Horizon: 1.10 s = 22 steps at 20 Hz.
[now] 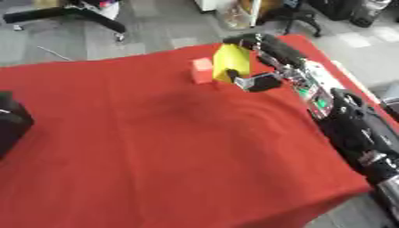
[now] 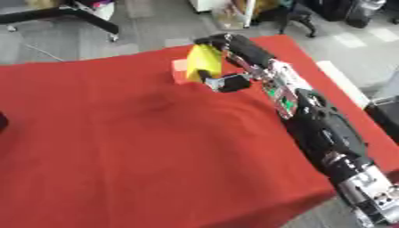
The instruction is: Pick up the objects with one hand, pass them to the other hand, and then place them into the box on the other side of the table.
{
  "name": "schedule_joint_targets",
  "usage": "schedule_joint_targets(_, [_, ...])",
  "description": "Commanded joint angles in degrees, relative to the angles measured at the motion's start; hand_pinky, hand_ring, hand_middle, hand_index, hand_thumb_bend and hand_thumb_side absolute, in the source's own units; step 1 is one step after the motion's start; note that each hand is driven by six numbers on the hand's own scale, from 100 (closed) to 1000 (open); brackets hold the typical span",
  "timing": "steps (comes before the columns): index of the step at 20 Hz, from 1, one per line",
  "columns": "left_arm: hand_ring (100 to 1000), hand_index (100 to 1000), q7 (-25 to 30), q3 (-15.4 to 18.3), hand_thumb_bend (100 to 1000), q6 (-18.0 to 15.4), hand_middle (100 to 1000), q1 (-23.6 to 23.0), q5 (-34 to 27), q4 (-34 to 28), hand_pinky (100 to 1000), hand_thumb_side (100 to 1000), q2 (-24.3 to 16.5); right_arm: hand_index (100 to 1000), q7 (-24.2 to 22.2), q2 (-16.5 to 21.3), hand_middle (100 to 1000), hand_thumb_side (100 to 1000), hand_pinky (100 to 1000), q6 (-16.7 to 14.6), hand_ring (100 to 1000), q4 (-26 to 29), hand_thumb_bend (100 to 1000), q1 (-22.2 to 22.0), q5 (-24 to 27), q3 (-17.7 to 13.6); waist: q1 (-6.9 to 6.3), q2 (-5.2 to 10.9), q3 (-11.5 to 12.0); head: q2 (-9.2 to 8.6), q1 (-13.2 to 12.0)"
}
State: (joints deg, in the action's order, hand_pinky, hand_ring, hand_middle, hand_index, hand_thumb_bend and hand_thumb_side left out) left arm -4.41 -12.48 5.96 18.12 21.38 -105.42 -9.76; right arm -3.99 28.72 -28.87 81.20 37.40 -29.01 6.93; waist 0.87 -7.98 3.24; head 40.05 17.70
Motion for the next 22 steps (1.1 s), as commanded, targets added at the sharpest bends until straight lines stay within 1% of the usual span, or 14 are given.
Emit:
schedule_joint_targets(1, [604, 786, -2.5, -2.7, 294, -2.0, 638, 2.1, 2.6, 1.9, 726, 865, 0.8, 821, -5.0, -3.0, 218, 536, 708, 3.5, 443, 4.9, 100, 2.2, 9.1, 1.7, 0.18, 1.17, 0.0, -0.76, 0.2])
schedule_joint_targets(2, [619, 806, -3.2, -3.6, 415, -3.0, 664, 2.8, 4.4, 2.6, 735, 767, 1.1, 819, -6.7, -4.2, 218, 545, 706, 4.8, 441, 5.7, 100, 2.6, 12.1, 2.3, 0.24, 1.23, 0.1, -0.76, 0.3])
schedule_joint_targets(3, [634, 820, -4.1, -4.6, 500, -4.4, 683, 3.5, 6.9, 3.1, 741, 711, 1.3, 817, -8.4, -5.3, 217, 549, 705, 6.2, 439, 6.5, 100, 3.1, 14.9, 2.9, 0.31, 1.26, 0.1, -0.77, 0.5])
schedule_joint_targets(4, [654, 838, -5.0, -5.5, 605, -5.8, 705, 4.2, 9.6, 3.5, 750, 637, 1.5, 816, -10.0, -6.1, 216, 557, 703, 7.4, 436, 7.2, 100, 3.4, 17.2, 3.4, 0.37, 1.29, 0.1, -0.78, 0.6])
schedule_joint_targets(7, [698, 881, -8.9, -8.0, 853, -10.0, 753, 6.4, 19.5, 4.0, 771, 458, 2.1, 811, -12.9, -8.1, 211, 563, 699, 10.6, 431, 8.5, 100, 4.3, 21.5, 4.2, 0.55, 1.36, 0.0, -0.8, 1.1])
schedule_joint_targets(10, [724, 904, -13.8, -9.6, 973, -12.2, 774, 7.9, 28.0, 5.0, 787, 365, 3.1, 807, -14.3, -9.3, 208, 573, 696, 12.6, 425, 9.1, 100, 4.7, 23.5, 4.8, 0.71, 1.36, -0.1, -0.89, 1.3])
schedule_joint_targets(11, [732, 911, -15.6, -9.9, 996, -12.4, 781, 8.4, 30.5, 5.4, 794, 341, 3.4, 807, -14.8, -9.6, 208, 572, 696, 13.1, 425, 9.3, 100, 4.8, 24.1, 5.0, 0.74, 1.35, -0.1, -0.91, 1.4])
schedule_joint_targets(12, [732, 911, -17.2, -10.2, 996, -12.4, 781, 8.7, 32.6, 5.8, 794, 341, 3.8, 807, -15.2, -9.8, 208, 572, 696, 13.4, 425, 9.6, 100, 4.8, 24.5, 5.2, 0.76, 1.34, -0.2, -0.92, 1.4])
schedule_joint_targets(13, [740, 917, -18.8, -10.5, 991, -12.3, 788, 9.2, 34.6, 6.2, 799, 303, 4.0, 807, -15.5, -10.0, 207, 576, 695, 13.7, 424, 9.8, 100, 4.7, 24.9, 5.3, 0.77, 1.34, -0.2, -0.93, 1.4])
schedule_joint_targets(14, [741, 918, -20.3, -10.7, 967, -11.9, 788, 9.7, 36.5, 6.7, 799, 279, 4.3, 806, -15.9, -10.2, 206, 578, 695, 13.9, 423, 10.0, 100, 4.6, 25.2, 5.5, 0.77, 1.34, -0.3, -0.95, 1.4])
schedule_joint_targets(15, [740, 916, -21.9, -10.8, 949, -11.3, 787, 10.1, 38.0, 7.1, 797, 271, 4.7, 805, -16.2, -10.4, 205, 583, 693, 14.1, 422, 10.2, 100, 4.5, 25.5, 5.6, 0.79, 1.34, -0.3, -0.96, 1.3])
schedule_joint_targets(18, [740, 912, -26.4, -11.1, 928, -9.0, 786, 11.3, 41.3, 8.5, 791, 248, 5.7, 803, -17.1, -11.1, 205, 589, 692, 15.0, 421, 10.7, 100, 4.0, 26.7, 6.1, 0.89, 1.33, -0.4, -0.98, 1.2])
schedule_joint_targets(22, [740, 912, -28.9, -11.6, 928, -8.1, 786, 11.6, 42.9, 9.9, 791, 248, 6.1, 803, -17.7, -11.3, 205, 589, 692, 15.6, 421, 11.2, 100, 3.9, 27.3, 6.1, 0.92, 1.33, -0.5, -0.98, 1.1])
